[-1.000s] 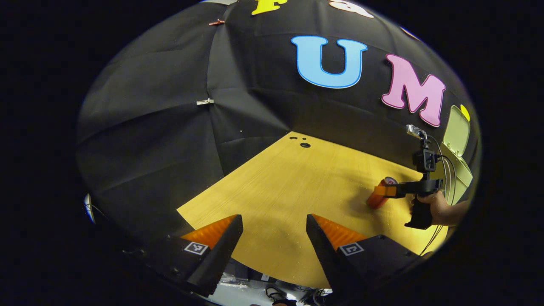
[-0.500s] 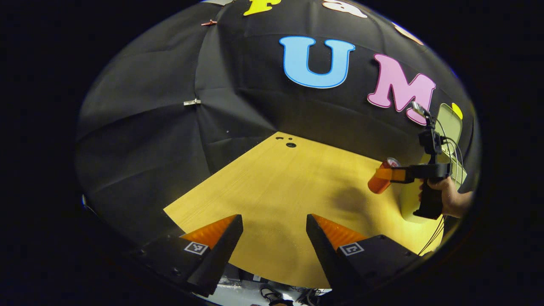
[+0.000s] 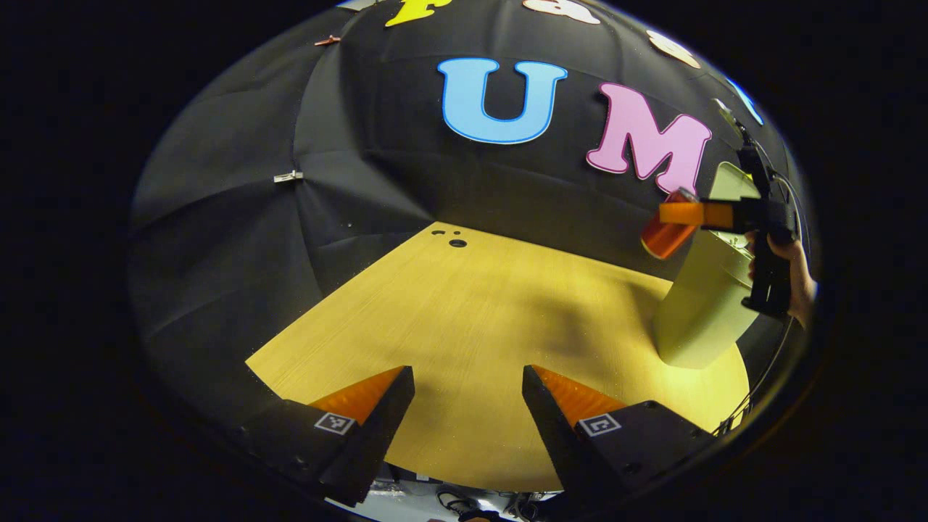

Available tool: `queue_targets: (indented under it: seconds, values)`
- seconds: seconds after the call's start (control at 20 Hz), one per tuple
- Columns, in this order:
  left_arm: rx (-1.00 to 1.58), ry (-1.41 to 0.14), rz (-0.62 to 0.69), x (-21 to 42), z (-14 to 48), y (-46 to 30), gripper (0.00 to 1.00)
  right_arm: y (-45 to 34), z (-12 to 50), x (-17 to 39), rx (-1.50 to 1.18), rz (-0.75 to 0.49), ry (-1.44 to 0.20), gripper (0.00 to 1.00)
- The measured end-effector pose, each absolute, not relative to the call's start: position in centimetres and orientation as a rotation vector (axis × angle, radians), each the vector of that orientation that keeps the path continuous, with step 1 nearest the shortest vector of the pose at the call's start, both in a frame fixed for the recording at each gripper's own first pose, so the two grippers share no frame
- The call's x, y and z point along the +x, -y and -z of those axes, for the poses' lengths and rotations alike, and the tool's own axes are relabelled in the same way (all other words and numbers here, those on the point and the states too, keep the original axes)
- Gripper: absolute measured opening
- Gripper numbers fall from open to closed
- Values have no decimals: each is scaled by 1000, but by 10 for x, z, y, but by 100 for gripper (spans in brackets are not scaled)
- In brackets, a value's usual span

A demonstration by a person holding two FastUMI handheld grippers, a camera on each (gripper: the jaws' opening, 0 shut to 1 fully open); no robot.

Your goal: Press the lid of the desktop garbage bin to open it, pick up the crumpled paper on the desktop and throw it into the bin, then pick up the pop can on the desktop and drop it into the bin, and finally close the garbage bin lid.

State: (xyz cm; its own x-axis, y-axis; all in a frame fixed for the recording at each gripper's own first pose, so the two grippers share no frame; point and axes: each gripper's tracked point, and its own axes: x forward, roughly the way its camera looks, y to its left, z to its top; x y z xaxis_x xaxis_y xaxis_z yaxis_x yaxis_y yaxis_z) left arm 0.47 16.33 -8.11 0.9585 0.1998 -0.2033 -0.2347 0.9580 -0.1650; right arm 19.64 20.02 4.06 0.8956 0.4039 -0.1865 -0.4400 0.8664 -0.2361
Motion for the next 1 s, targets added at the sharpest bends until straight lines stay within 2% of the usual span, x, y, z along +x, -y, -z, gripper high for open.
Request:
queue_targets:
  seconds: [0.05, 0.35, 1.0]
  values:
    - [-180, -182, -215, 8, 80, -162, 96, -194, -54, 196, -271, -436, -110, 83]
    - [-147, -181, -166, 28, 77, -149, 96, -147, -126, 184, -216, -368, 13, 82]
    - [-80, -185, -40, 63, 67, -91, 96, -12, -152, 189, -124, -91, 56, 82]
